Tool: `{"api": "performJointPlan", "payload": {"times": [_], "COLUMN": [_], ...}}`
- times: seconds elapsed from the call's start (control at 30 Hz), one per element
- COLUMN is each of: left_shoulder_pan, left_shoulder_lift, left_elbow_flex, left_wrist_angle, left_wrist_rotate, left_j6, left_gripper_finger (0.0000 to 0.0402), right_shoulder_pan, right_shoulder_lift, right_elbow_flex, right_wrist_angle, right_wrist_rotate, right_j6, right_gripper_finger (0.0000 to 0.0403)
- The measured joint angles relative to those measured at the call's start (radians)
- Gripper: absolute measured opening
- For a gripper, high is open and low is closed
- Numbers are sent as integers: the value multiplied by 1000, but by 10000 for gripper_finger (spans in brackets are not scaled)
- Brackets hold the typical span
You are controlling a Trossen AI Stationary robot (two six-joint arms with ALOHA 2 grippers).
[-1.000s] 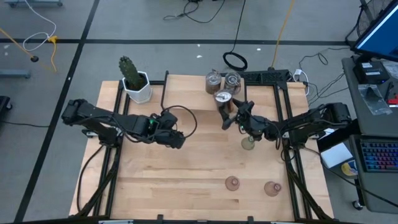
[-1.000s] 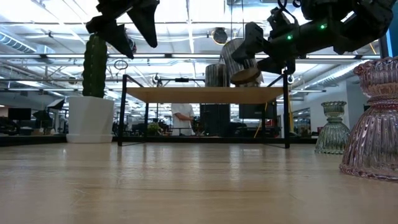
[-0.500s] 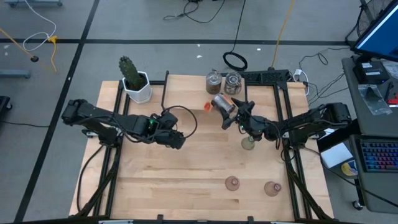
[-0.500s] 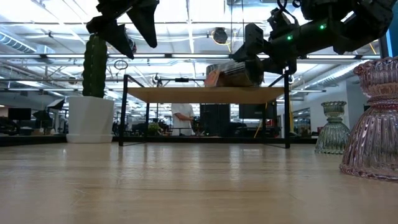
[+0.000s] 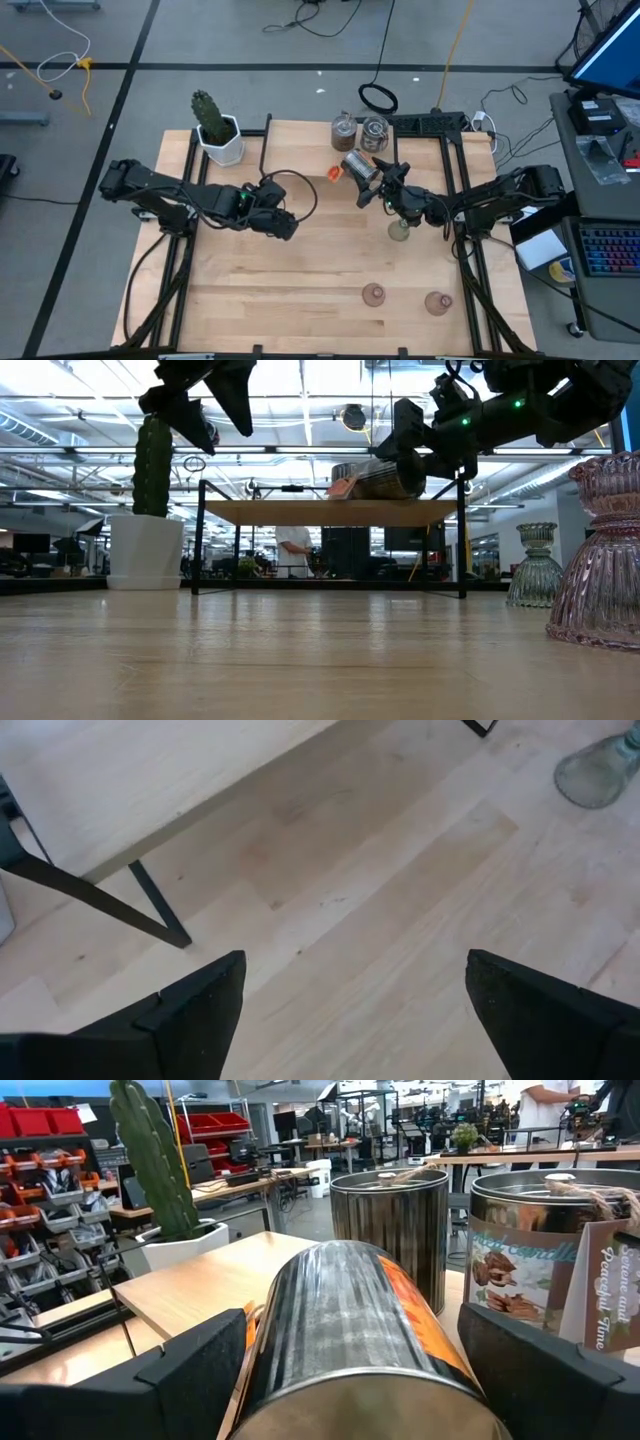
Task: Pick & Place candle stick holders
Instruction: Put the silver scented candle on the shelf
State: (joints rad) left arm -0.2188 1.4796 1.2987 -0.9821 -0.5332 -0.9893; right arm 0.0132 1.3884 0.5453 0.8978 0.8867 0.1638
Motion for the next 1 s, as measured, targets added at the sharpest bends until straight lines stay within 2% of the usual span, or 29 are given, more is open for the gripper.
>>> {"api": "performJointPlan", "payload": {"times": [0.37, 0.87, 1.0], "left_shoulder_pan": [2, 2, 2], "left_shoulder_lift": [0, 0, 0], "left_elbow_flex": [0, 0, 0], "left_wrist_angle": [0, 0, 0], "left_wrist_rotate": [28, 28, 28], "left_j6": [17, 19, 20], "left_gripper_finger": [360, 374, 366], "right_shoulder_pan": [0, 1, 1], "right_shoulder_lift": [-6, -8, -9], "right_elbow_flex": [-1, -2, -2], "right_wrist_angle": [1, 0, 7], "right_wrist_rotate": [3, -1, -44], "right_j6": [-35, -52, -70], "right_gripper_finger": [352, 352, 352]}}
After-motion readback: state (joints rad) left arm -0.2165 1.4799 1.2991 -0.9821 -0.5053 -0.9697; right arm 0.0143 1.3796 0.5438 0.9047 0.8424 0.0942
